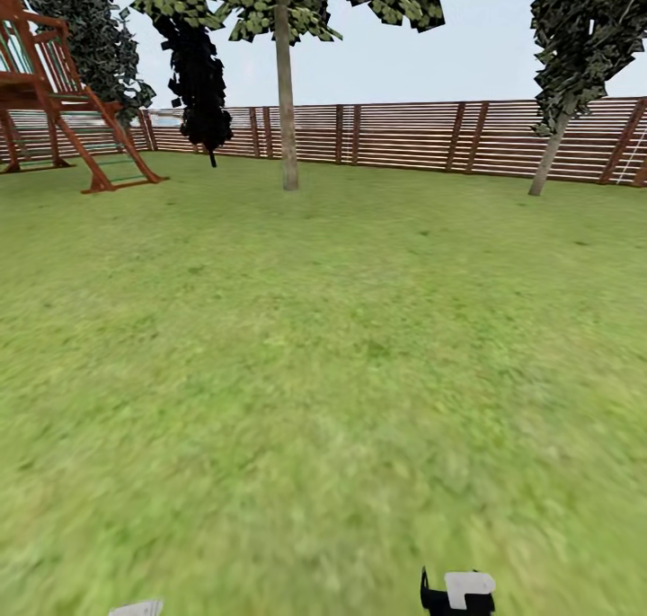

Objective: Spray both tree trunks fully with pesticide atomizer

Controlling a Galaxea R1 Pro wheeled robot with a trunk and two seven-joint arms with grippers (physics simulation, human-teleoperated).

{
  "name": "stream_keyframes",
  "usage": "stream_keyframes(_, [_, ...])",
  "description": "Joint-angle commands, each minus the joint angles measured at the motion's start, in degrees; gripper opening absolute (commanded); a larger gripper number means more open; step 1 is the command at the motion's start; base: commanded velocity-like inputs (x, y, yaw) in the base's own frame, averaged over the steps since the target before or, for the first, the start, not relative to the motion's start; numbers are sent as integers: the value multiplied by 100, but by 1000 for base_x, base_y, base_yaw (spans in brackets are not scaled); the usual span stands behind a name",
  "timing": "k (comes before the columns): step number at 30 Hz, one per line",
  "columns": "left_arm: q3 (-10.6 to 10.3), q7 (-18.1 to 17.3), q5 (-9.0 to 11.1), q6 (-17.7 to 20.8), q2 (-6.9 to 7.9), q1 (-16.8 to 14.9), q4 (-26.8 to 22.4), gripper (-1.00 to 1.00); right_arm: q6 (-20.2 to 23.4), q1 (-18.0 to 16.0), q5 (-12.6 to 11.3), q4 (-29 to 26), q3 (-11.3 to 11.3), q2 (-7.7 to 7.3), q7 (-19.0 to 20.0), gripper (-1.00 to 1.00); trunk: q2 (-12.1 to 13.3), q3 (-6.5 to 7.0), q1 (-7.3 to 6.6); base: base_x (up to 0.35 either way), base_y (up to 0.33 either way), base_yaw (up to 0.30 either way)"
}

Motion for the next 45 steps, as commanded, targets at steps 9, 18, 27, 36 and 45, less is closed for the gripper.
stream_keyframes(9, [2,0,9,0,0,0,-4,-100,0,0,3,0,1,-2,0,100,0,0,0,339,0,0])
stream_keyframes(18, [2,0,9,0,0,0,-8,-100,0,0,1,0,1,-3,0,100,0,0,0,339,0,0])
stream_keyframes(27, [2,0,9,0,0,0,-9,-100,0,0,3,0,-1,-4,0,100,0,0,0,339,0,0])
stream_keyframes(36, [2,0,9,0,0,0,-9,-100,0,0,1,0,-1,-3,0,100,0,0,0,339,0,0])
stream_keyframes(45, [2,0,9,0,0,0,-9,-100,0,0,3,0,1,2,0,100,0,0,0,339,0,0])
